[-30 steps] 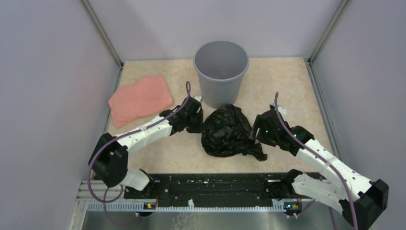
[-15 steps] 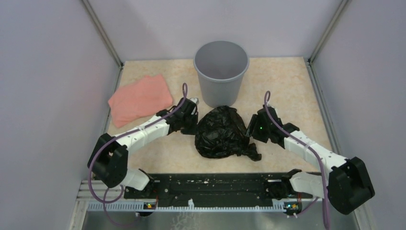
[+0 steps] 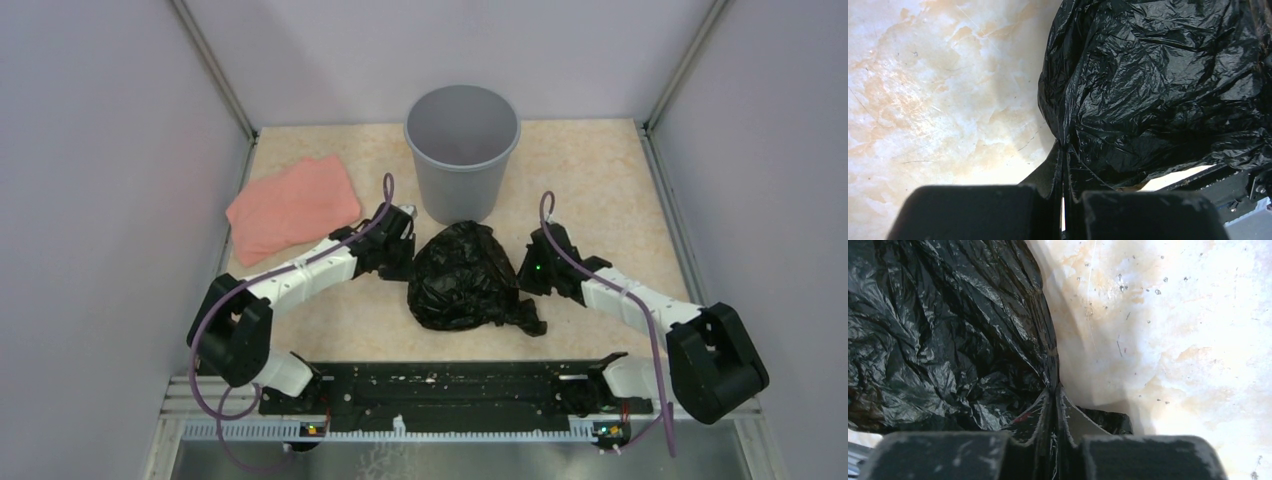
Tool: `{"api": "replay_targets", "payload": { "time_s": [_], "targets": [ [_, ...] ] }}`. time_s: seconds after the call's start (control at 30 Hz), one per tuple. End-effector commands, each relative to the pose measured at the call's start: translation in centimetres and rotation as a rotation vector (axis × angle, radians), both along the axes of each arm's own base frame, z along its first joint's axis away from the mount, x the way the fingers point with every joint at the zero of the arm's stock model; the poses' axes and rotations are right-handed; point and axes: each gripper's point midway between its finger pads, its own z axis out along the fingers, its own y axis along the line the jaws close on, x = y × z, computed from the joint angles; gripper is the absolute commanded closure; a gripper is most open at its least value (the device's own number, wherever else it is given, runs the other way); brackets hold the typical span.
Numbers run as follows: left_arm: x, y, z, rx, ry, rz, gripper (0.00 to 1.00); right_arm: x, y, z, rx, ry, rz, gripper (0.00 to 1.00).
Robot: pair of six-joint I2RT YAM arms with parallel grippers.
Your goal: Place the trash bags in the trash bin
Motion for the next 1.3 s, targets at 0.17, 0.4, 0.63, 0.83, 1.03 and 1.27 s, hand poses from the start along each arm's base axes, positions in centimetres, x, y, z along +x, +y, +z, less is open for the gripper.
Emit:
{"api": "replay_targets", "payload": {
  "time_s": [0.17,0.4,0.63,0.83,1.03,1.27],
  "targets": [
    [2.4,-2.3,8.9,-0.1,-0.143,-0.075,1.0,3.2,-0.3,12.6,-0.013,-0.203,0.003,1.0],
    [2.9,-4.8,26.7,-0.374,-0.435,-0.159,1.0,2.0,-2.2,33.8,0.071,-0.571,-0.006,1.0],
    [2.6,-5.4,37.3,-0.493,-0.662,-0.117,1.0,-1.9,-4.1,44.4,0.096,-0.793,0.055,1.0],
    [-1.0,-5.2,14.5,-0.285,-0.248,-0.047,1.0,-5.4,-2.6,21.2,0.095,-0.345,0.13,1.0],
    [-6.4,-2.6,9.0,-0.259,-0.147,-0.033,1.0,-9.5,-3.2,14.1,0.181,-0.195,0.068,1.0],
    [-3.1,-4.9,27.0,-0.376,-0.468,-0.146,1.0,-4.8,-3.6,34.4,0.131,-0.548,0.079,1.0]
  ]
}}
